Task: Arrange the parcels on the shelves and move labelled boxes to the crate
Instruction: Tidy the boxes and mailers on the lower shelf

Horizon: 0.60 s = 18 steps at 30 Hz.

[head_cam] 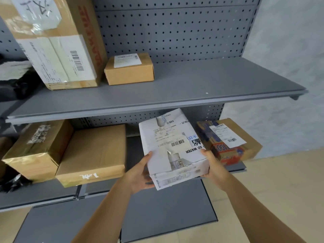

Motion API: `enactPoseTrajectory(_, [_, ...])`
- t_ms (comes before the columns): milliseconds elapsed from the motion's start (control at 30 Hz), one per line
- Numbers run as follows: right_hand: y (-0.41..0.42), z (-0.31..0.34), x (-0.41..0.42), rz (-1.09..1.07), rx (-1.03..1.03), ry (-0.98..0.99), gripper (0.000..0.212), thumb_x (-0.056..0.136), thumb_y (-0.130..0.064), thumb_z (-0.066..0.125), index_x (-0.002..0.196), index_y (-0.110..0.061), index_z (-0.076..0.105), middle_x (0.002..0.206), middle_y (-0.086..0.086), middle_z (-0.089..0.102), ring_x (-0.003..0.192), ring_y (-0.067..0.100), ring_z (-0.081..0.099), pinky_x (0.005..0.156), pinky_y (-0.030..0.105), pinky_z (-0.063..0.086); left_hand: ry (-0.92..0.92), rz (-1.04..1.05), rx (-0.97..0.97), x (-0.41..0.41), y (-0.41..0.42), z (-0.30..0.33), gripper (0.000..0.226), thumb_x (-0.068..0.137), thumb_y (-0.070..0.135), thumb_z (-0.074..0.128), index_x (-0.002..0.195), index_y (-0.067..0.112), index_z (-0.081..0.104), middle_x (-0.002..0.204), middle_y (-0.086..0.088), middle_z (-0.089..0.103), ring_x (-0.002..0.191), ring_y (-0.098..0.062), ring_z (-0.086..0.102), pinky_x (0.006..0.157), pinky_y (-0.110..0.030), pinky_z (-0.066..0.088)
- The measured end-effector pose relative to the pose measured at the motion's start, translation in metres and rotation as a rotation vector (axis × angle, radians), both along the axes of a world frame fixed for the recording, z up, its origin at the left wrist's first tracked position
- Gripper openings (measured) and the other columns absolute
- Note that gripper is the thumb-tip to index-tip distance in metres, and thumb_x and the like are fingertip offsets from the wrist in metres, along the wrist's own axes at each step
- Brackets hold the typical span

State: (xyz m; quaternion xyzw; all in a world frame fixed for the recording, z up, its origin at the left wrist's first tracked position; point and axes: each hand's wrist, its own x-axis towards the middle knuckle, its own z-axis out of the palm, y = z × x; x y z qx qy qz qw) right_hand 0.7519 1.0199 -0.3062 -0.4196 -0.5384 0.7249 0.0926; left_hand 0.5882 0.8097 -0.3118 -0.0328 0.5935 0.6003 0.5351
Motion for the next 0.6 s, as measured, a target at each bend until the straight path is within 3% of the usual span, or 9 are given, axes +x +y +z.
enactPoseTrajectory(133, [0.003, -0.008, 0.014, 0.023, -0.006, -0.035, 0.036, 0.084, -0.048, 0.061, 0.114, -0.03, 0.065, 0.122, 0.002, 0.069, 0.114, 0.026, 0.062, 0.104, 0.052, 0.047, 0.045, 0.037, -0.058, 0.01, 0.007, 0.004, 0.055, 0.08, 0.056, 0.068, 0.119, 0.018, 0.062, 0.117, -0.015, 0.069, 0.107, -0.033, 0.066, 0.093, -0.049, 0.053])
enactPoseTrajectory(200, [0.003, -0.009, 0.015, 0.02, 0.061, -0.088, 0.025, 0.088, -0.044, 0.058, 0.106, -0.028, 0.064, 0.122, 0.005, 0.067, 0.113, 0.028, 0.061, 0.105, 0.052, 0.045, 0.08, 0.055, -0.066, 0.012, 0.008, 0.003, 0.058, 0.078, 0.055, 0.071, 0.122, 0.018, 0.061, 0.115, -0.012, 0.069, 0.104, -0.031, 0.067, 0.09, -0.046, 0.054])
enactPoseTrajectory(267, [-0.001, -0.008, 0.016, 0.012, 0.112, -0.114, 0.015, 0.091, -0.041, 0.057, 0.097, -0.029, 0.063, 0.12, 0.004, 0.065, 0.112, 0.027, 0.06, 0.105, 0.051, 0.044, 0.121, 0.067, -0.073, 0.014, 0.008, 0.0, 0.059, 0.077, 0.054, 0.073, 0.123, 0.019, 0.06, 0.118, -0.01, 0.069, 0.107, -0.03, 0.065, 0.096, -0.049, 0.052])
enactPoseTrajectory(333, [-0.003, -0.009, 0.016, 0.02, 0.124, -0.107, 0.029, 0.083, -0.054, 0.062, 0.104, -0.033, 0.063, 0.125, 0.001, 0.061, 0.115, 0.025, 0.058, 0.104, 0.052, 0.046, 0.151, 0.079, -0.068, 0.017, 0.008, -0.002, 0.054, 0.079, 0.052, 0.072, 0.122, 0.022, 0.061, 0.121, -0.009, 0.068, 0.11, -0.03, 0.064, 0.101, -0.052, 0.048])
enactPoseTrajectory(433, [0.01, -0.041, 0.016, 0.07, 0.182, -0.08, 0.054, 0.057, -0.078, 0.067, 0.106, -0.054, 0.063, 0.149, -0.005, 0.044, 0.129, 0.022, 0.051, 0.105, 0.053, 0.044, 0.19, 0.096, -0.068, 0.021, 0.007, -0.007, 0.049, 0.082, 0.05, 0.07, 0.122, 0.024, 0.061, 0.116, -0.007, 0.068, 0.109, -0.03, 0.063, 0.102, -0.051, 0.047])
enactPoseTrajectory(600, [-0.009, -0.02, 0.019, 0.128, 0.224, -0.084, 0.053, 0.075, -0.065, 0.06, 0.12, -0.037, 0.055, 0.127, -0.003, 0.063, 0.115, 0.018, 0.058, 0.106, 0.045, 0.043, 0.224, 0.095, -0.063, 0.021, -0.003, -0.014, 0.05, 0.084, 0.048, 0.069, 0.125, 0.023, 0.06, 0.116, -0.005, 0.071, 0.109, -0.028, 0.065, 0.099, -0.052, 0.049])
